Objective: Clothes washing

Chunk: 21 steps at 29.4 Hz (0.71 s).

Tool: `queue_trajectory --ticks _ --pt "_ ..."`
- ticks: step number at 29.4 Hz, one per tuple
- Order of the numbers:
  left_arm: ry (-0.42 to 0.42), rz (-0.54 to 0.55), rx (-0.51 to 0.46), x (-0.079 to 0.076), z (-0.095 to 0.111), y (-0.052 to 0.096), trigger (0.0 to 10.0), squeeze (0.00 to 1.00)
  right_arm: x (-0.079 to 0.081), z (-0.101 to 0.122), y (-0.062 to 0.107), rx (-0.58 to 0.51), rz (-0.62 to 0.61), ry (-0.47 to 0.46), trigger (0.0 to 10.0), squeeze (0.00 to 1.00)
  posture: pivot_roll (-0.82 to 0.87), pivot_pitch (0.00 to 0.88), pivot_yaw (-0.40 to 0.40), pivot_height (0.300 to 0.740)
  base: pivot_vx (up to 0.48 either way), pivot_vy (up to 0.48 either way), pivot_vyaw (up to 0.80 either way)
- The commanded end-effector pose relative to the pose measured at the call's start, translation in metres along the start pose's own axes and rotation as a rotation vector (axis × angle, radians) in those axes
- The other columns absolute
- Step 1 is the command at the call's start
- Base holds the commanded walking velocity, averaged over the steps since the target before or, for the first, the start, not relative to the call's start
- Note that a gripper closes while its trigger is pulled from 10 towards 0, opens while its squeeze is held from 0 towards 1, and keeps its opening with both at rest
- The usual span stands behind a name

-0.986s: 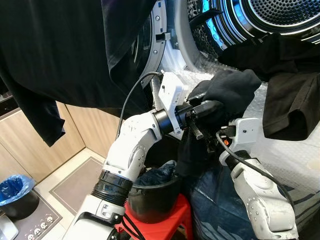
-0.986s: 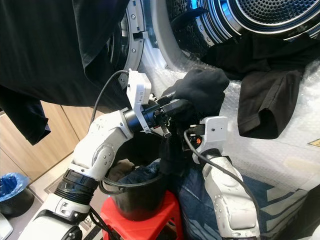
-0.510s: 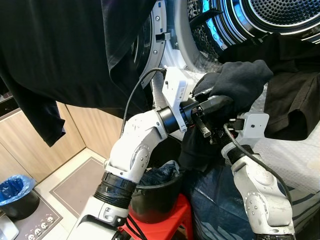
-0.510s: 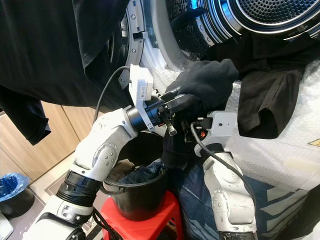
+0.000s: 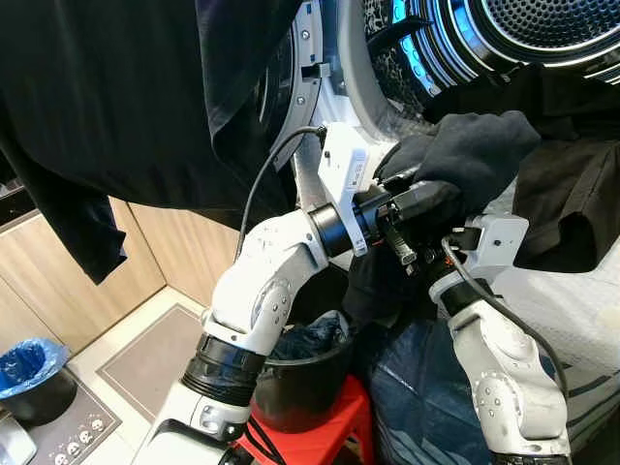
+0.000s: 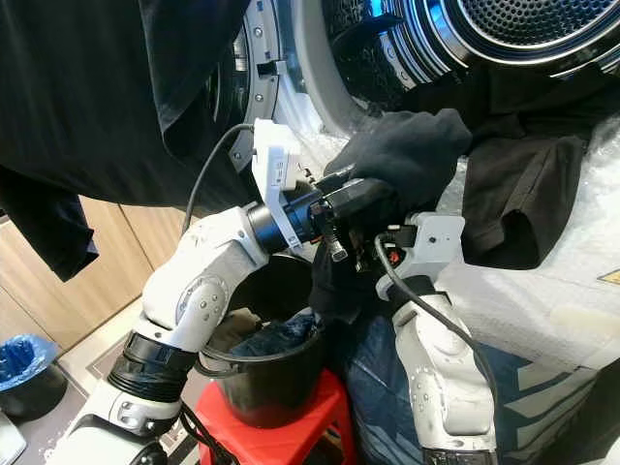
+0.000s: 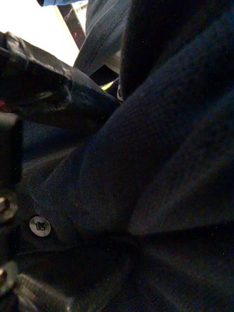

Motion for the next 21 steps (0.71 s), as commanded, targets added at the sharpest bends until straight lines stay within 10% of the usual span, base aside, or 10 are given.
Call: queue_trajectory --ticks 1,2,21 --pt "-0.024 -0.055 -0.060 -0.010 0.016 -0.005 10.0 0.49 0.002 -0.003 -0.003 0.012 0.008 -0.015 0.0 0.00 -0.11 0.000 0.117 0.740 0.000 0.000 0.00" --pt "-0.021 -0.056 -0.058 -0.010 0.016 -0.005 10.0 1.00 0.002 -0.003 -0.003 0.011 0.009 -0.018 0.0 0.00 -0.11 0.000 0.116 0.740 0.000 0.000 0.00" --pt "0.032 -0.132 -0.016 -0.026 0.009 0.004 10.0 1.00 0.003 -0.001 -0.009 -0.046 0.025 -0.037 0.0 0.00 -0.09 0.000 0.114 0.740 0.000 0.000 0.00"
Point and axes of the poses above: a point about 5 cm out from each wrist's last joint towards the gripper, its own y axis pointing back from the gripper into the wrist, its own z axis along the axis of the wrist's last joint, x = y × z, the point moved 2 cm from there along -y, pointing out of the wrist towards the gripper, and after that the axes turned 3 degrees about -y, right-handed, at the moved point
